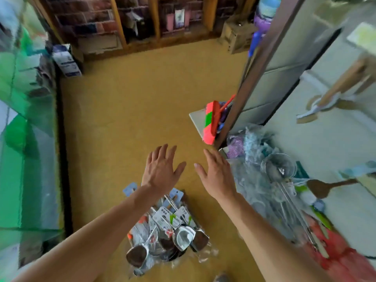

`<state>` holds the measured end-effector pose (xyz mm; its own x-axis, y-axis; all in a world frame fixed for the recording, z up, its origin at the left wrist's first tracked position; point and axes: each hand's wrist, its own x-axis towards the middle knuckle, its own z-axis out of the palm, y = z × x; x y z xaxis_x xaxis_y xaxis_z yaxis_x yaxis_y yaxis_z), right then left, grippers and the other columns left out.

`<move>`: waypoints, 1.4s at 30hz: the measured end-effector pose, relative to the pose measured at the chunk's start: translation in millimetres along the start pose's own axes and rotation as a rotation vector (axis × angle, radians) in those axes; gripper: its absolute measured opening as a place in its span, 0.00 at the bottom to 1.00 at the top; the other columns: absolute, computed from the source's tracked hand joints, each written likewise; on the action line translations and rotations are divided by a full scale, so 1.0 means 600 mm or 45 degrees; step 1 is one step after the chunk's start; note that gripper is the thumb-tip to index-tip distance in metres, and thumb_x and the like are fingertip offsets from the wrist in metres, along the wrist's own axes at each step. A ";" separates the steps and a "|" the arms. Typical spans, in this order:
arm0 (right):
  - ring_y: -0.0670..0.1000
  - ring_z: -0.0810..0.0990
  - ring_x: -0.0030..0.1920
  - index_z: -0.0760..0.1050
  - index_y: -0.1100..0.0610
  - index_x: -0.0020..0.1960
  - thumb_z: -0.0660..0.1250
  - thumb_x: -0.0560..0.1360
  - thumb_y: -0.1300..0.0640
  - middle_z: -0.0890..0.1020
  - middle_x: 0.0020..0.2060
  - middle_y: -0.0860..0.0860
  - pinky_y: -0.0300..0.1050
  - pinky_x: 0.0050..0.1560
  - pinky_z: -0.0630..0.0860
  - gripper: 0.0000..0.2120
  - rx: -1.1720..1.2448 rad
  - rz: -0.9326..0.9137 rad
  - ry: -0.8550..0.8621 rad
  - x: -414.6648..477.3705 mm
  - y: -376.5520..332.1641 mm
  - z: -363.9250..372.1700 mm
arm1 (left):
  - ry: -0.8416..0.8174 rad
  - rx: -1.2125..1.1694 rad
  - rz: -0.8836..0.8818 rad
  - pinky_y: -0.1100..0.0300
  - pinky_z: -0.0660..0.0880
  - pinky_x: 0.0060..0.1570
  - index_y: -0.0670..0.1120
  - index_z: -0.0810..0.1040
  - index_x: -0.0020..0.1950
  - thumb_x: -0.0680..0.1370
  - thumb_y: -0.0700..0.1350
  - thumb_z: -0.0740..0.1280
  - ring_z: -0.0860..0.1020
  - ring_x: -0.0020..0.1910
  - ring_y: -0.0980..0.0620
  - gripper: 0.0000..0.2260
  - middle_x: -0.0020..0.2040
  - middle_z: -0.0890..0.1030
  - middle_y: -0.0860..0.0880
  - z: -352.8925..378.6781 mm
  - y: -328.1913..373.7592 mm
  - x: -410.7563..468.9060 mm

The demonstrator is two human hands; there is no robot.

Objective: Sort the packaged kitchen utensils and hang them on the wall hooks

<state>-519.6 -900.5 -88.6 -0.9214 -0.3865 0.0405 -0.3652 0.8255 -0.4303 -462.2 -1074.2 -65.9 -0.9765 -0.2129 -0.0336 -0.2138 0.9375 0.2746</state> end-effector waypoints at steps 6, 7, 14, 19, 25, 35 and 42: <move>0.59 0.68 0.72 0.67 0.57 0.74 0.50 0.79 0.37 0.70 0.72 0.59 0.55 0.69 0.67 0.32 -0.098 0.191 0.275 -0.090 0.112 -0.221 | 0.065 0.038 0.391 0.46 0.68 0.65 0.45 0.69 0.72 0.77 0.64 0.49 0.70 0.67 0.40 0.32 0.68 0.73 0.41 -0.092 0.227 0.016; 0.60 0.69 0.71 0.67 0.58 0.73 0.49 0.78 0.37 0.71 0.71 0.59 0.56 0.68 0.68 0.33 -0.123 0.219 0.321 -0.107 0.138 -0.252 | 0.081 0.026 0.443 0.45 0.69 0.65 0.45 0.70 0.72 0.77 0.64 0.50 0.71 0.66 0.39 0.32 0.67 0.73 0.41 -0.097 0.269 0.014; 0.61 0.71 0.70 0.69 0.58 0.73 0.52 0.79 0.39 0.72 0.70 0.60 0.56 0.68 0.70 0.31 -0.184 0.428 0.542 -0.276 0.323 -0.412 | 0.091 -0.046 0.759 0.45 0.64 0.69 0.46 0.68 0.73 0.80 0.62 0.55 0.68 0.69 0.40 0.28 0.69 0.71 0.42 -0.053 0.564 -0.060; 0.59 0.70 0.71 0.67 0.58 0.74 0.50 0.79 0.38 0.72 0.71 0.59 0.56 0.70 0.68 0.32 -0.222 0.586 0.543 -0.471 0.456 -0.460 | -0.046 -0.131 0.919 0.45 0.65 0.68 0.46 0.71 0.70 0.80 0.61 0.55 0.70 0.68 0.39 0.26 0.69 0.73 0.42 0.024 0.760 -0.182; 0.55 0.66 0.74 0.62 0.56 0.76 0.53 0.81 0.39 0.69 0.73 0.54 0.54 0.73 0.65 0.30 -0.173 0.866 0.593 -0.700 0.619 -0.520 | -0.365 -0.209 1.057 0.49 0.69 0.65 0.47 0.68 0.73 0.82 0.58 0.56 0.70 0.69 0.45 0.24 0.69 0.73 0.46 0.118 0.971 -0.313; 0.59 0.79 0.59 0.66 0.56 0.74 0.60 0.80 0.42 0.76 0.65 0.55 0.47 0.57 0.73 0.27 -0.011 1.262 0.845 -0.906 0.869 -0.599 | -0.707 -0.362 1.205 0.53 0.74 0.58 0.51 0.78 0.63 0.82 0.52 0.60 0.78 0.58 0.48 0.13 0.60 0.81 0.50 0.299 1.276 -0.447; 0.54 0.78 0.60 0.71 0.60 0.69 0.69 0.78 0.52 0.77 0.62 0.56 0.46 0.62 0.74 0.23 0.331 1.145 1.304 -0.887 1.035 -0.640 | -0.846 -0.572 0.999 0.46 0.69 0.67 0.44 0.58 0.78 0.81 0.48 0.64 0.71 0.68 0.39 0.28 0.72 0.69 0.41 0.432 1.439 -0.482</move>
<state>-306.7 -24.5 -31.2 -0.5514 0.7957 0.2507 0.3304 0.4841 -0.8102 -371.2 -131.6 -68.4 -0.6859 0.7080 -0.1681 0.3652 0.5347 0.7621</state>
